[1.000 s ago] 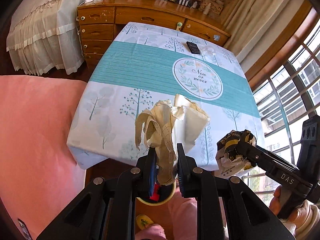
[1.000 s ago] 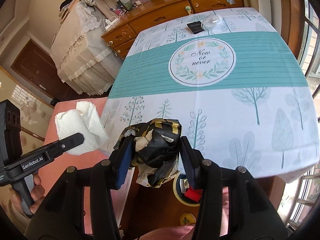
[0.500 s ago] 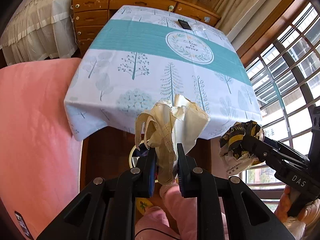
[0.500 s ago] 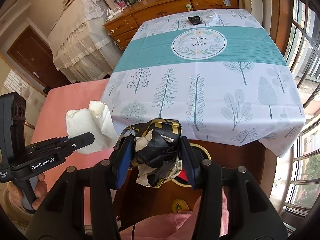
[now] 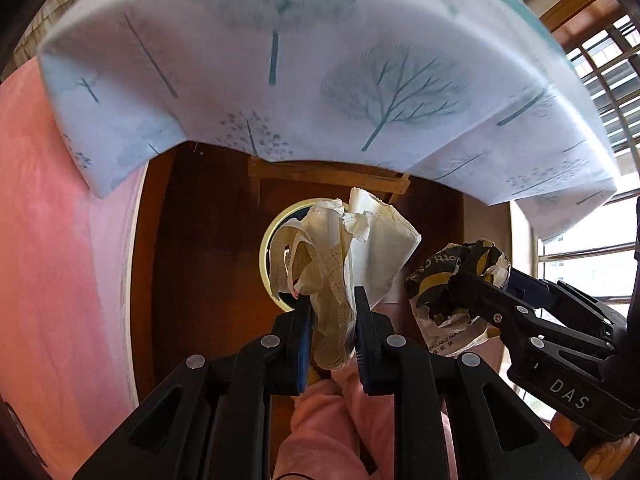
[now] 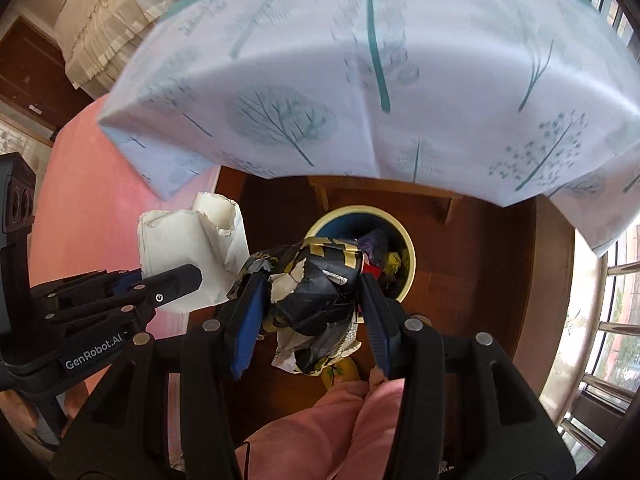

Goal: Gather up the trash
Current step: 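Carry the wrapper and tissue off the table toward the bin with both tools, then open both tools over the bin to drop the wrapper and tissue, then move both open tools back from the bin toward the table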

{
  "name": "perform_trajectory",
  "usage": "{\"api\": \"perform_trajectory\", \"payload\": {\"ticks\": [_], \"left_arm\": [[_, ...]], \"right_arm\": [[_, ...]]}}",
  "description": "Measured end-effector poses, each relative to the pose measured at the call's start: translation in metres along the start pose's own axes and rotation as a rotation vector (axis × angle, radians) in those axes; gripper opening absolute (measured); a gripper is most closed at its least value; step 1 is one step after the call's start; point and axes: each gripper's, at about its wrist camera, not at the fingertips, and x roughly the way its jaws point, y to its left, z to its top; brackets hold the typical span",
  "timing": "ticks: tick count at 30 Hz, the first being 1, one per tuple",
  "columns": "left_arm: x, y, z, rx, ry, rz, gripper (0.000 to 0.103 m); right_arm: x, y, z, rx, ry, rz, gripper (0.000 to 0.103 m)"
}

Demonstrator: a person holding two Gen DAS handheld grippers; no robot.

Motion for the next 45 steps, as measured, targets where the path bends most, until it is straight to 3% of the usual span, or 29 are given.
{"api": "perform_trajectory", "payload": {"ticks": [5,11,15,18,19,24,29,35,45], "left_arm": [[0.101,0.018,0.0,-0.005,0.017,0.01,0.019],[0.185,0.032,0.005,0.004,0.07,0.016,0.024],[0.222,0.043,0.009,-0.016,0.122,0.022,0.043],[0.229,0.048,0.009,-0.02,0.13,0.036,0.079],[0.227,0.048,0.009,-0.018,0.125,0.04,0.081],[0.211,0.052,0.007,-0.016,0.102,0.062,0.081],[0.166,0.05,0.016,-0.03,0.048,0.072,0.081],[0.082,0.029,0.026,-0.034,-0.024,0.064,0.081],[-0.068,-0.015,0.033,0.011,-0.151,0.054,0.081]], "right_arm": [[0.102,-0.036,-0.013,0.057,0.048,-0.029,0.044],[0.192,-0.07,-0.02,0.114,0.065,-0.045,0.045],[0.233,-0.093,-0.02,0.196,0.115,-0.004,0.051],[0.244,-0.101,-0.02,0.225,0.111,-0.02,0.059],[0.244,-0.1,-0.022,0.226,0.103,-0.021,0.063],[0.239,-0.104,-0.021,0.22,0.09,-0.021,0.063],[0.213,-0.098,-0.02,0.211,0.09,-0.027,0.063],[0.151,-0.081,-0.012,0.195,0.06,-0.027,0.063],[0.009,-0.042,0.004,0.144,-0.026,0.001,0.063]]}}
